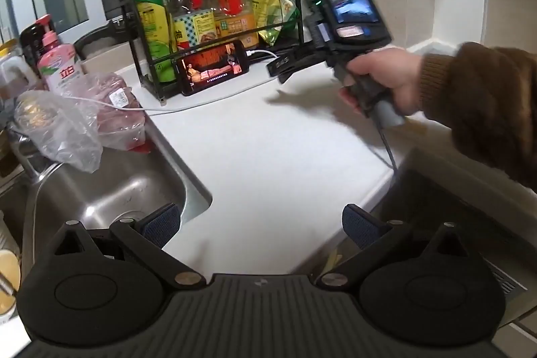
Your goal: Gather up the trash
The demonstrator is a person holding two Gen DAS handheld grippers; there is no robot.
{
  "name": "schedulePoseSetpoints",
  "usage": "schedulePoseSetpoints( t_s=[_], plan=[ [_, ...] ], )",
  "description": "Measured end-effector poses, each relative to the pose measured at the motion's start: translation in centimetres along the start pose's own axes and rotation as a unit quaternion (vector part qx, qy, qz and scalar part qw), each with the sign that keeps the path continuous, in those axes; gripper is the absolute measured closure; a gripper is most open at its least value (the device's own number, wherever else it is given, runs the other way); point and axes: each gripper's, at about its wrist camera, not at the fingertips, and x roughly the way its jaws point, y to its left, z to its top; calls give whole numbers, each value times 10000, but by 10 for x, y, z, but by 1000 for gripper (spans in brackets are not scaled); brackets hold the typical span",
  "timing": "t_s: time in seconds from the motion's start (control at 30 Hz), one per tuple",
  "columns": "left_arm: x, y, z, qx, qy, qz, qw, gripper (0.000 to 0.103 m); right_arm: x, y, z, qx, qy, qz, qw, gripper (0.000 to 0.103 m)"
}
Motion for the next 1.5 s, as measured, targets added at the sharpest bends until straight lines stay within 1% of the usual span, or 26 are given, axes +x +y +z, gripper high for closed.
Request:
schedulePoseSetpoints(
  t_s=[0.07,0.1,0.13,0.2,0.23,0.3,0.37,0.4,0.43,0.5,0.53,0.6,0.7,0.77,0.8,0.87,0.97,1.1,1.27,1.5],
  plan=[
    [-7,1,-5,-110,-94,1,9999,0,-41,0,-4,31,-256,-46,9997,0],
    [-10,2,-8,-149,-135,32,9998,0,-66,-2,-9,60,-470,-12,9989,0],
    [-25,5,-12,-138,-244,28,9996,0,-95,-4,-16,85,-707,25,9975,0],
    [-41,4,-19,-205,-435,120,9988,0,-149,-9,-29,125,-1091,52,9939,0],
    [-46,4,-23,-260,-496,149,9983,0,-180,-13,-42,167,-1330,71,9909,0],
    [-54,2,-29,-322,-469,112,9983,0,-238,-20,-72,255,-1748,55,9843,0],
    [-62,-7,-40,-187,-314,-120,9993,0,-290,-29,-111,345,-2195,-71,9750,0],
    [-65,-15,-44,-101,-229,-183,9995,0,-315,-31,-134,404,-2404,-247,9695,0],
    [-71,-21,-51,-22,-192,-242,9995,0,-333,-29,-155,408,-2477,-451,9669,0],
    [-78,-33,-63,125,-163,-448,9988,0,-364,-28,-189,212,-2321,-866,9686,0],
    [-82,-40,-67,171,-144,-526,9984,0,-376,-30,-200,120,-2269,-1024,9685,0],
    [-92,-51,-75,298,-174,-671,9972,0,-401,-28,-231,57,-2311,-1328,9638,0],
    [-112,-67,-82,555,-306,-777,9950,0,-429,-25,-261,80,-2406,-1543,9583,0],
    [-124,-78,-82,728,-397,-745,9938,0,-443,-17,-280,99,-2492,-1587,9553,0],
    [-129,-83,-83,795,-465,-683,9934,0,-448,-18,-283,89,-2513,-1576,9549,0],
    [-138,-80,-77,843,-532,-616,9931,0,-452,-22,-285,81,-2594,-1628,9519,0],
    [-145,-72,-76,746,-500,-655,9938,0,-459,-31,-283,145,-2747,-1682,9466,0],
    [-150,-69,-77,707,-518,-591,9944,0,-463,-35,-286,216,-2757,-1591,9477,0],
    [-151,-64,-80,716,-462,-640,9943,0,-466,-37,-289,161,-2735,-1663,9473,0],
    [-155,-61,-80,708,-535,-699,9936,0,-470,-42,-289,188,-2754,-1708,9459,0]
  ],
)
